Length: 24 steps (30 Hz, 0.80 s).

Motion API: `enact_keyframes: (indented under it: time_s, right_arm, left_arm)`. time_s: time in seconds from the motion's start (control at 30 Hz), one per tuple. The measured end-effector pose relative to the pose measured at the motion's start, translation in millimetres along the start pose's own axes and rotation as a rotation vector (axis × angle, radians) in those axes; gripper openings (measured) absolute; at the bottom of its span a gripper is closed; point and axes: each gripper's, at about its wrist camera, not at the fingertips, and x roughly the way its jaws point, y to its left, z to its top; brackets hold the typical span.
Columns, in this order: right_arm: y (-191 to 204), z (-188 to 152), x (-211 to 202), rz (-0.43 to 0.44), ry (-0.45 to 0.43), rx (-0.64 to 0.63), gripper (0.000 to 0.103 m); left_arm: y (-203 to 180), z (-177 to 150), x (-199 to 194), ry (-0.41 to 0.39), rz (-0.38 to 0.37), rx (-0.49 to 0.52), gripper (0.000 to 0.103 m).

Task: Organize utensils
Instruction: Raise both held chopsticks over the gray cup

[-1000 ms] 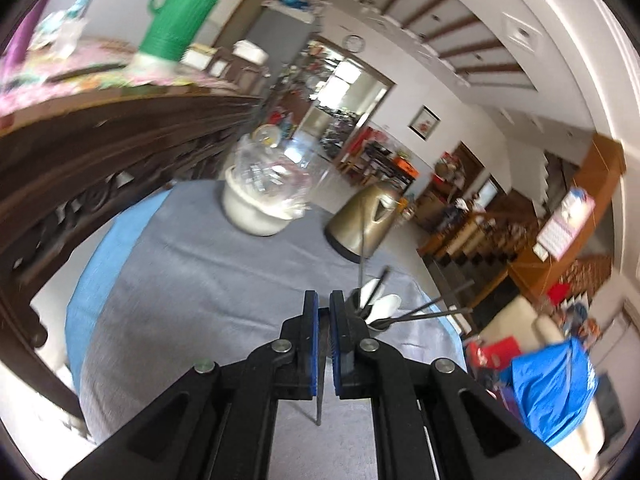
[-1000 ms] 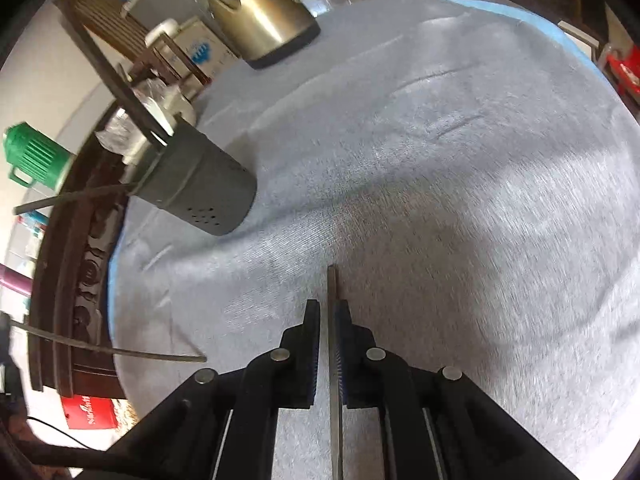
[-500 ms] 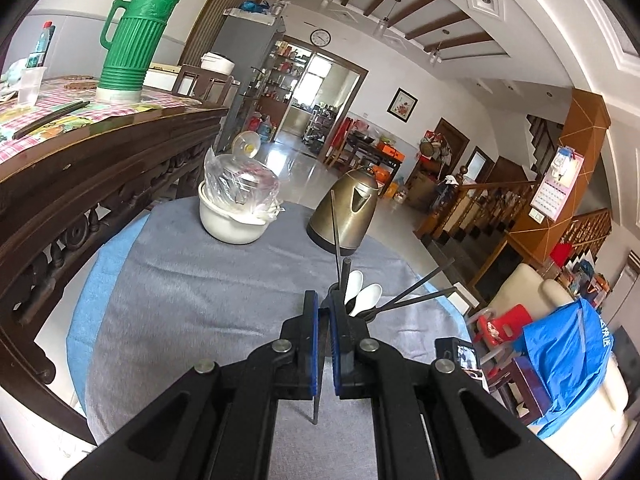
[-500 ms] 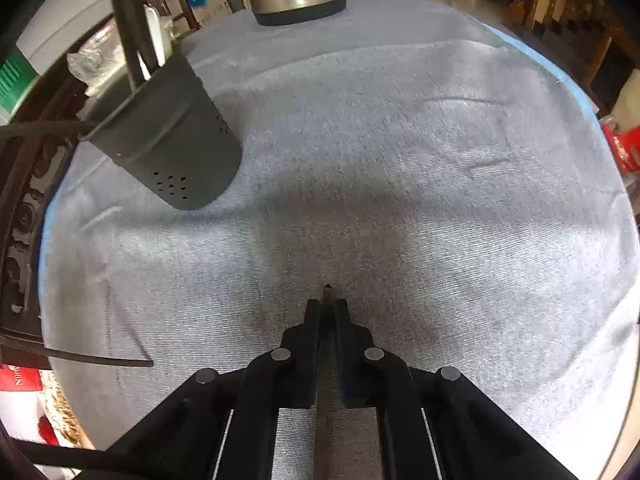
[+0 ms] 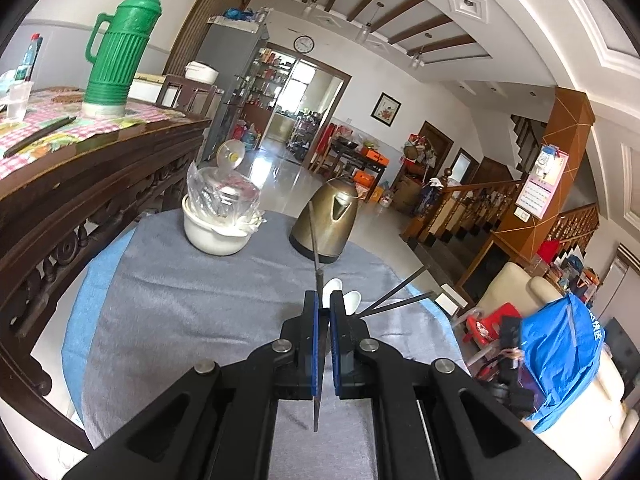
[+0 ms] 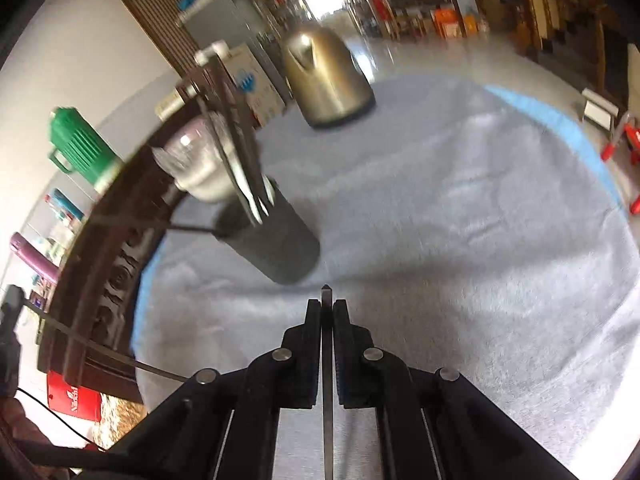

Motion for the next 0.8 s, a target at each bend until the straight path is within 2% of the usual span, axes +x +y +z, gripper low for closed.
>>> enact_keyframes:
  time_s: [0.27,0.47,0.7,0.8]
  right_arm:
    - [40,23,-71,0.061,-0.210,-0.051,0.006]
    - [69,42,-115,0.088,-0.362,-0.079,0.006]
    - [105,78,-157,0.081,-0.515,-0.133,0.006]
    - [124,92,-168,0.043,-0.579,-0.172,0.006]
  left_arm:
    - [-16,22,-4,-0.029,-0.014,0.040,0.005]
    - [-26,54,-13,-0.080,-0.028,0.049,0.005]
    - [-52,101,-19,-0.176,-0.031,0.089,0.005]
    - [-62,117,-15,-0.219,-0.019,0.098,0.005]
